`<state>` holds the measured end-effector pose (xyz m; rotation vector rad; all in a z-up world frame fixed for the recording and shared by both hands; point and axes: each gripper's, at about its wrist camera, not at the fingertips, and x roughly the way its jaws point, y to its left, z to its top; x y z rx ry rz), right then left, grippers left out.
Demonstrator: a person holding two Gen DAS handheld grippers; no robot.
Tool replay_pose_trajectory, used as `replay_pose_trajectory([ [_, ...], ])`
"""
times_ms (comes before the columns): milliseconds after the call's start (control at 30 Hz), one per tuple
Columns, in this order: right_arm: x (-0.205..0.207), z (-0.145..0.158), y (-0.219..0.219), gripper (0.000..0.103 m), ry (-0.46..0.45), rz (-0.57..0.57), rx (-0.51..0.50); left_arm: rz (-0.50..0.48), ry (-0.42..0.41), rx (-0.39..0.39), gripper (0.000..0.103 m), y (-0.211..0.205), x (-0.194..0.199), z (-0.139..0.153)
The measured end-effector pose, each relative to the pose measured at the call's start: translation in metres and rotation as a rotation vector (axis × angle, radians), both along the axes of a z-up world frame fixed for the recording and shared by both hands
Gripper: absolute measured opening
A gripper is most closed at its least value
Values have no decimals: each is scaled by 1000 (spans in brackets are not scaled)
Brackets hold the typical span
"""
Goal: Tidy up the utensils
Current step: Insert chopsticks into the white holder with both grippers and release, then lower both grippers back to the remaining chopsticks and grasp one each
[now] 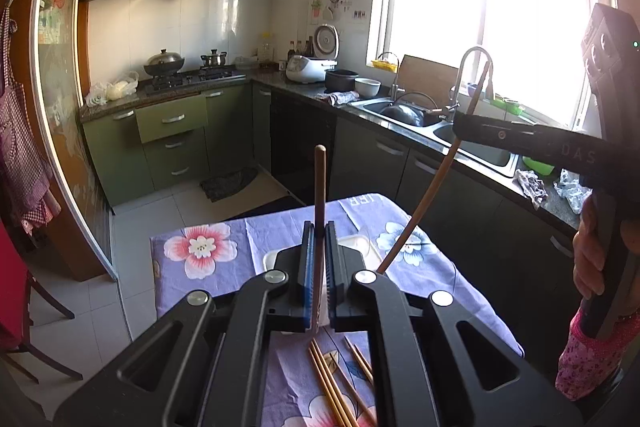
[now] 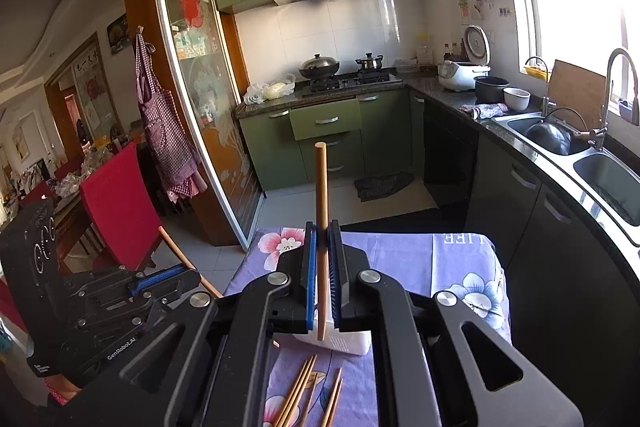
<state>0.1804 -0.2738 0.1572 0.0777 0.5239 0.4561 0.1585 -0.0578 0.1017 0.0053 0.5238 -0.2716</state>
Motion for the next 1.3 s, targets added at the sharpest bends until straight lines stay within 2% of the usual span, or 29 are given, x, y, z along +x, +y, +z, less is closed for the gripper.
replay_pose_trajectory([
  [167,29,12,3,7,-14,-39,0,4,-43,3,5,-4,17,29],
  [333,65,-10,10,7,29,-56,-18,27,-59,16,5,-10,43,35],
  [533,91,-57,22,7,88,-46,-60,48,21,12,5,-11,85,5],
  [667,98,-90,30,7,145,-16,-91,53,118,23,5,-12,103,-28],
  [767,96,-109,35,7,174,3,-109,42,187,34,7,-11,105,-50],
  [900,92,-117,36,10,179,9,-108,36,221,52,27,-10,100,-60],
  [1000,79,-110,32,10,158,18,-92,27,218,50,29,-9,88,-55],
  [1067,65,-104,25,17,142,27,-75,21,216,43,31,-8,79,-51],
  [1100,58,-101,19,21,134,28,-68,16,220,38,36,-6,73,-50],
  [1133,50,-100,14,21,126,29,-63,9,229,32,38,-6,68,-52],
  [1233,23,-108,-4,21,132,29,-59,-11,278,16,39,-2,50,-65],
  [1300,7,-124,-16,22,155,23,-64,-23,323,7,39,-2,40,-82],
])
